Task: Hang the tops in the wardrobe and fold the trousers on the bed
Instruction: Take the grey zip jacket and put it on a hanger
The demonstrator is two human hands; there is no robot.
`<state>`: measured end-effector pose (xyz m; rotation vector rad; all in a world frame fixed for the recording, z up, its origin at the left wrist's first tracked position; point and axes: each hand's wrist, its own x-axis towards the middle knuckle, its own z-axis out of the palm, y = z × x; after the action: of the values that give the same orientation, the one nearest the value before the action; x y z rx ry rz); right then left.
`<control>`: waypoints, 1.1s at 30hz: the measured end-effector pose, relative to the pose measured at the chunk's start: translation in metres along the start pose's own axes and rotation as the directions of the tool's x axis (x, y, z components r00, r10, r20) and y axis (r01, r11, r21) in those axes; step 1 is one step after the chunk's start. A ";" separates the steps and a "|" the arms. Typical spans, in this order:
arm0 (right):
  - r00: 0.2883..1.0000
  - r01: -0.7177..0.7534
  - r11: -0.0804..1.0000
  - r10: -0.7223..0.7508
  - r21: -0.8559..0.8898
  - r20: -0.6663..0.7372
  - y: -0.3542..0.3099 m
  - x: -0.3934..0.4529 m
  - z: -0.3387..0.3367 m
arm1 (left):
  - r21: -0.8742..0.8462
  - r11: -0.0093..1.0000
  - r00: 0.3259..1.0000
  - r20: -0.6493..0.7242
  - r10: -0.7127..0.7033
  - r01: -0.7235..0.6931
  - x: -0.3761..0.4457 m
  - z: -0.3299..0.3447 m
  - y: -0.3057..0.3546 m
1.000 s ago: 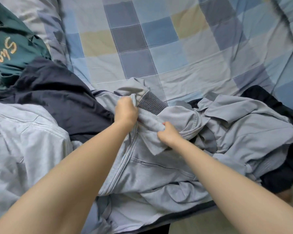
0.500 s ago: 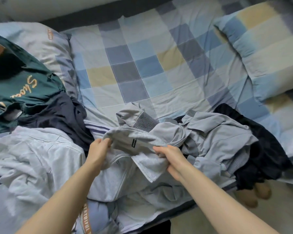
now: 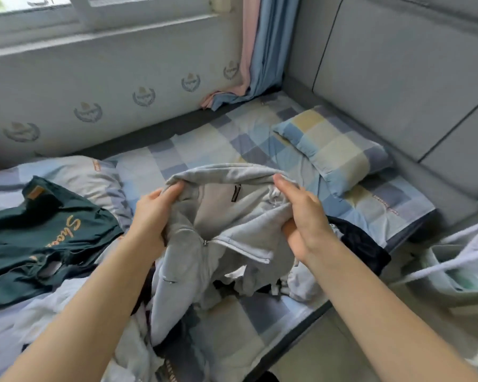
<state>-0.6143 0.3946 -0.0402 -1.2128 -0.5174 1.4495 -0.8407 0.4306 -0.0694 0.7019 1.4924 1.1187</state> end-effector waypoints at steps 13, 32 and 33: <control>0.898 0.361 0.933 -0.349 -0.006 -0.268 -0.178 -0.200 -0.054 | 0.073 0.994 0.604 0.789 -0.111 0.086 -0.159 0.070 0.139; 0.374 0.554 0.742 -0.627 -0.378 -0.683 -0.226 -0.451 -0.302 | 0.333 0.122 0.332 0.943 -0.026 -0.935 -0.422 0.367 -0.027; 0.325 0.549 0.735 -0.626 -0.398 -0.709 -0.228 -0.477 -0.328 | 0.283 0.109 0.281 0.959 -0.026 -0.953 -0.449 0.388 -0.033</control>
<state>-0.2934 -0.0750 0.2128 -1.4004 -0.2980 0.1198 -0.3571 0.1261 0.0953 2.5124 0.7139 0.0494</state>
